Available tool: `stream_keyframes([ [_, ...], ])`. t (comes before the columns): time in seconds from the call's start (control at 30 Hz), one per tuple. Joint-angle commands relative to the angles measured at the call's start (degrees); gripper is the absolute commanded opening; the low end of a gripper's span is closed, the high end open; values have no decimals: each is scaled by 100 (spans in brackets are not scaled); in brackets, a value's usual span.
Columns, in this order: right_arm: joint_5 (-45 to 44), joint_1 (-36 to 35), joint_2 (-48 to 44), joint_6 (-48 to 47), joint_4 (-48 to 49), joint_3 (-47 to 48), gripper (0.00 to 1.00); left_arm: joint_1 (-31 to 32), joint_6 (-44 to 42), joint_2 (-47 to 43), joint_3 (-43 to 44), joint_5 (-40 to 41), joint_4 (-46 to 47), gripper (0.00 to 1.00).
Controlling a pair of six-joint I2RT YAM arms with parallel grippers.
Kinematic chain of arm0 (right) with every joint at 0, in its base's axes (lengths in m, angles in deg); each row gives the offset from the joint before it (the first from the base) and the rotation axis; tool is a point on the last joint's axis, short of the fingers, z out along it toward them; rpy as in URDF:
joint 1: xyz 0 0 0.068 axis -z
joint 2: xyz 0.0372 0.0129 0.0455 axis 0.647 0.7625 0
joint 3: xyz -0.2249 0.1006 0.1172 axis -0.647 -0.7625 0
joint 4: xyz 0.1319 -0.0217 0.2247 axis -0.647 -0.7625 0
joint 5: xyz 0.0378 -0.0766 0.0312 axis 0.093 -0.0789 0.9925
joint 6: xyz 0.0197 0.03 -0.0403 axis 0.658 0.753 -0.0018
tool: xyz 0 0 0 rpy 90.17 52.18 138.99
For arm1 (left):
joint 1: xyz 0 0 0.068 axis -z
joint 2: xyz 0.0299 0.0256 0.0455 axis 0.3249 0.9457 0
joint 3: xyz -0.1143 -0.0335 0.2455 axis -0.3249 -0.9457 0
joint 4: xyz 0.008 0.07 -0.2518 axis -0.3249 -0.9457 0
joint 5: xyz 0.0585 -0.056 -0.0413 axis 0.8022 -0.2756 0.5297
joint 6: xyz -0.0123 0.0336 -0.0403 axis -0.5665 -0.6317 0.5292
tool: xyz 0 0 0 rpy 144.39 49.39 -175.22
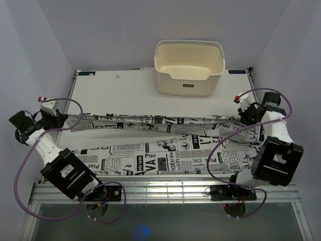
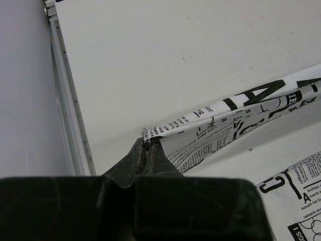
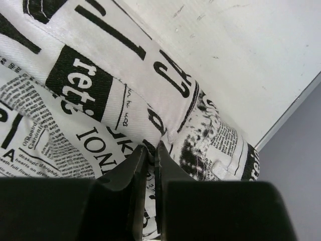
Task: Fold and stack the trousers
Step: Flatten the trousers out
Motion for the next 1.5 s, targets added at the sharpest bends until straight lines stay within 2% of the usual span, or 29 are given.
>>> stream_keyframes([
  [0.0,95,323,-529,-219,49,-16,8,-397,61,-514,64,-256,361,0],
  [0.13,280,604,-1013,-500,-49,-201,8,-854,246,-814,187,-440,291,0],
  [0.27,394,675,-1347,-877,-242,-333,8,-961,237,-884,398,-450,-7,0],
  [0.4,579,666,-1216,-722,-85,-342,8,-970,290,-884,346,-651,71,0],
  [0.5,579,517,-515,-213,-40,114,8,-593,500,-490,415,-408,194,0],
  [0.57,562,359,169,113,-22,639,8,-13,842,0,582,293,404,0],
  [0.63,457,105,584,551,153,958,8,556,1053,327,688,656,763,0],
  [0.67,387,17,986,720,284,1229,8,751,1455,677,793,1162,974,0],
  [0.7,299,-106,1182,887,503,1388,12,945,1694,889,890,1455,1177,0],
  [0.73,28,-351,1419,1202,549,1599,20,1251,1896,1135,1056,1745,1413,0],
  [0.77,-105,-440,1856,1370,549,1827,35,1359,2246,1398,1275,1983,1442,0],
  [0.8,-324,-520,2061,1528,488,2351,74,1464,2415,1923,1782,2498,1364,32],
  [0.83,-378,-564,2219,1687,279,2592,97,1587,2521,2181,2074,2747,1224,51],
  [0.87,-387,-573,2412,1853,137,2803,90,1597,2635,2383,2356,2924,1014,63],
  [0.93,-545,-538,2327,1864,22,2885,90,1571,2610,2578,2770,3276,662,76],
  [1.0,-642,-494,1915,1620,30,2631,90,1501,2470,2352,2553,3295,808,84],
  [1.03,-660,-442,1739,1522,22,2316,90,1465,2417,2037,2221,3277,1001,98],
  [1.13,-695,-354,1089,1100,-13,1631,91,1465,2111,1552,1658,2945,968,98],
  [1.27,-818,-301,500,643,-241,996,100,1500,1802,1418,1296,2330,398,95],
  [1.33,-836,-275,402,407,-470,811,90,1535,1697,1454,1164,2162,134,91],
  [1.37,-836,-257,349,318,-566,688,86,1535,1522,1515,1093,2013,-33,85],
  [1.4,-853,-231,323,256,-802,643,78,1544,1407,1541,1084,1950,-208,82],
  [1.47,-792,-117,192,10,-1084,547,72,1553,996,1542,1023,1967,-876,79],
])
